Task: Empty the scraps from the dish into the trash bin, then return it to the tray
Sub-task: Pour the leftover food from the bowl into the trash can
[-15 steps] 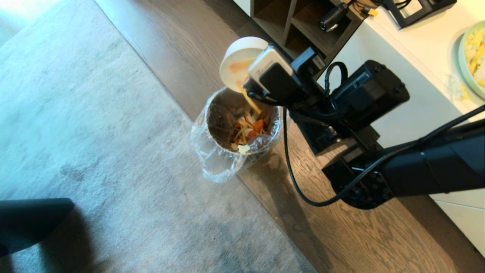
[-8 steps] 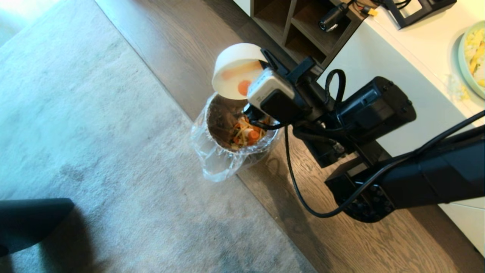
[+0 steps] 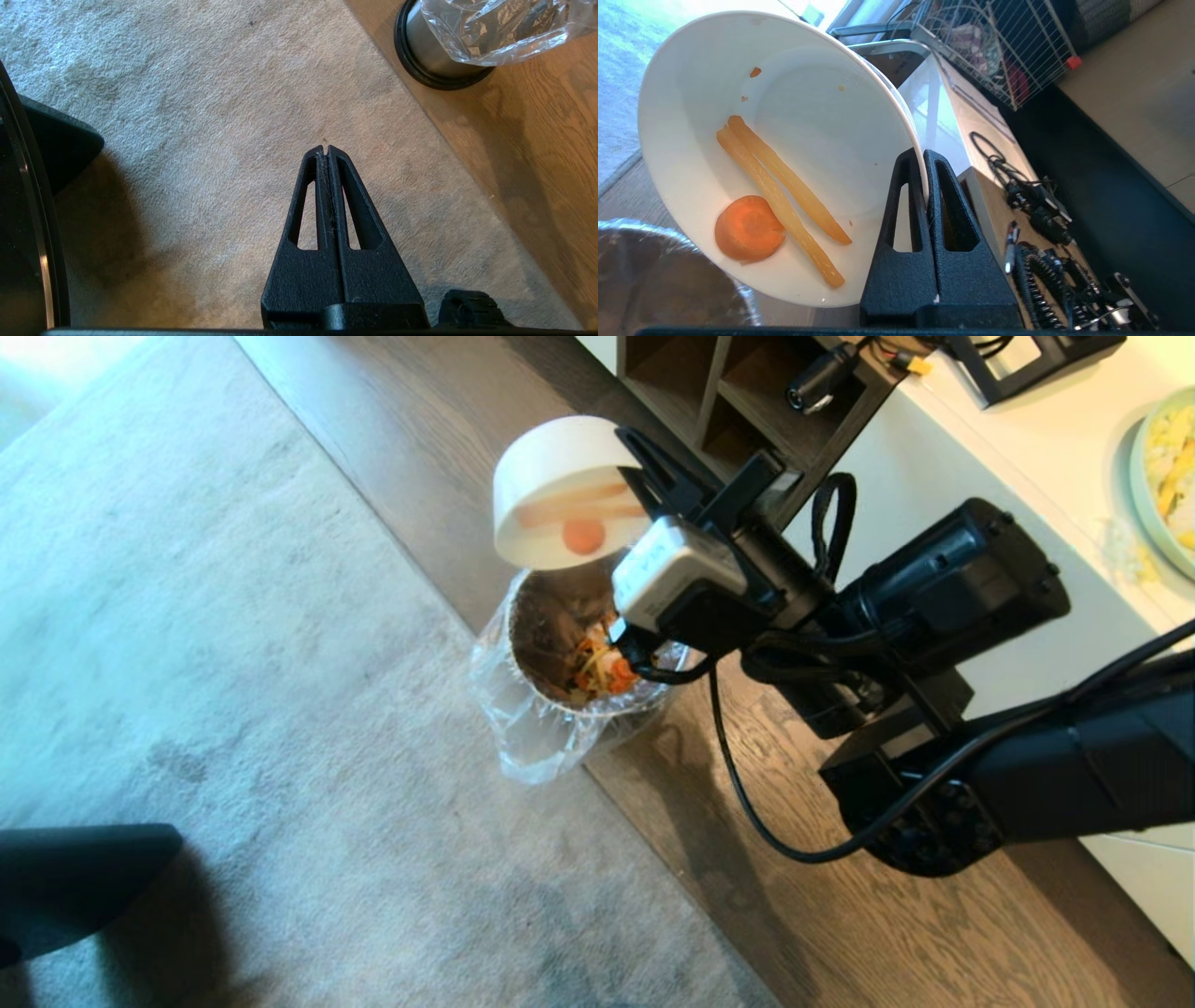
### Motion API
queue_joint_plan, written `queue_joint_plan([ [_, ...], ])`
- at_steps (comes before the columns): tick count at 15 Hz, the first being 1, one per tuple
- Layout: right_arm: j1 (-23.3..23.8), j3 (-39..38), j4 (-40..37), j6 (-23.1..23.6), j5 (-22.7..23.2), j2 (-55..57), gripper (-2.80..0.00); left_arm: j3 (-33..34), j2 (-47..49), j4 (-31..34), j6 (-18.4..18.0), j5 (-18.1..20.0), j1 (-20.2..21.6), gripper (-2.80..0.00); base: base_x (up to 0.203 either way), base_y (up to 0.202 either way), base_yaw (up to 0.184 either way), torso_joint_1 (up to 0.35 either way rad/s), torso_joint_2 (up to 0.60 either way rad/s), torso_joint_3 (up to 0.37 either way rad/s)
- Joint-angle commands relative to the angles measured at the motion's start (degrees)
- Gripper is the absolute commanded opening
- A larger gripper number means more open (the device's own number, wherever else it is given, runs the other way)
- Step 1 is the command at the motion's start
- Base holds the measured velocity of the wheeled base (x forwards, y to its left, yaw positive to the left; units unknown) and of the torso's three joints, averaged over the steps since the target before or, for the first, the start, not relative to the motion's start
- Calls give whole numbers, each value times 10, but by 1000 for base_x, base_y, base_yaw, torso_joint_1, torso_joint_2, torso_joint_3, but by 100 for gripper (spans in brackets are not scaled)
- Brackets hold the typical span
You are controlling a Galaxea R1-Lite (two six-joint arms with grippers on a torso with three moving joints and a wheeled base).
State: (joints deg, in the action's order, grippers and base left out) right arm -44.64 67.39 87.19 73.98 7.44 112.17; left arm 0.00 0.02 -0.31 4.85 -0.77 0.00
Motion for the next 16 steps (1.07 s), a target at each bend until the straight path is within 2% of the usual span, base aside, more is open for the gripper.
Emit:
queue_joint_plan([
  [1,0,4,26,5,3,-22,-280,0,0,0,1,0,0,-280,0,0,0,0,0,0],
  [3,0,15,26,5,13,-24,-280,0,0,0,1,0,0,-280,0,0,0,0,0,0],
  [5,0,34,26,5,46,-18,-280,0,0,0,1,0,0,-280,0,0,0,0,0,0],
  [12,0,8,26,31,120,-11,-280,0,0,0,1,0,0,-280,0,0,0,0,0,0],
  [16,1,18,26,39,130,-13,-280,0,0,0,1,0,0,-280,0,0,0,0,0,0],
])
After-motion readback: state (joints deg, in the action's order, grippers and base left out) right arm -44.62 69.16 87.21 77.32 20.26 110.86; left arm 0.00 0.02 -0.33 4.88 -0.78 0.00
